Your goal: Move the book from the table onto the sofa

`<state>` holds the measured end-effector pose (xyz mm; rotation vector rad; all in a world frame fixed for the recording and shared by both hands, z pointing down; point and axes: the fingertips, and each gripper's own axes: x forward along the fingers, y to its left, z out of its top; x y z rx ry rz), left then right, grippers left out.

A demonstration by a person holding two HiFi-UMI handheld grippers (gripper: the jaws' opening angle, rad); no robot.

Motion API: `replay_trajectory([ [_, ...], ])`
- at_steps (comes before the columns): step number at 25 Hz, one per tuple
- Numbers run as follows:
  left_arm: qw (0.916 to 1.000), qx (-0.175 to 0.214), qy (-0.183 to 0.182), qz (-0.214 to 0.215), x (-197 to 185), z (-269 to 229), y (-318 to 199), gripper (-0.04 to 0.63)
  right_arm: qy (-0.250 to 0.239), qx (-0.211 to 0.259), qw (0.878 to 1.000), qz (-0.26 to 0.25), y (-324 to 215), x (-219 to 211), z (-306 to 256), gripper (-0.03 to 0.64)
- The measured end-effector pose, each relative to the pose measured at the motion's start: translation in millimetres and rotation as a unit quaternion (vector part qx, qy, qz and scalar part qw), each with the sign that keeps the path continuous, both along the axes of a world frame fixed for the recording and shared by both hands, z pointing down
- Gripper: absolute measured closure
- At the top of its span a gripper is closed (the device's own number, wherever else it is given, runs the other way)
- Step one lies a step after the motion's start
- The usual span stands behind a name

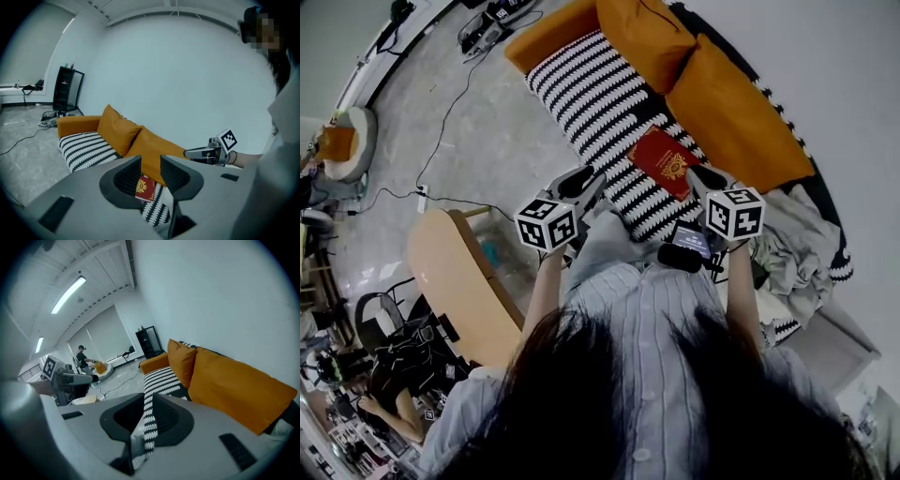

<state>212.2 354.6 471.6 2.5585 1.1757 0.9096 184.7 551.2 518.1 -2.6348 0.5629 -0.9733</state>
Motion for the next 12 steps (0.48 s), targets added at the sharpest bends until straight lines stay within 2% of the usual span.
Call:
replay_trajectory([
  [4, 0.9990, -0.011, -0.005, -0.042, -9, 1, -20, 0.462, 0.006, -0.004, 0.999, -0.033, -15, 6, -4, 0.552],
  [12, 0.9970, -0.012, -0.005, -0.077, -20, 0, -49, 0.464, 0.005, -0.002, 0.997, -0.083, -56, 12, -4, 0.554],
])
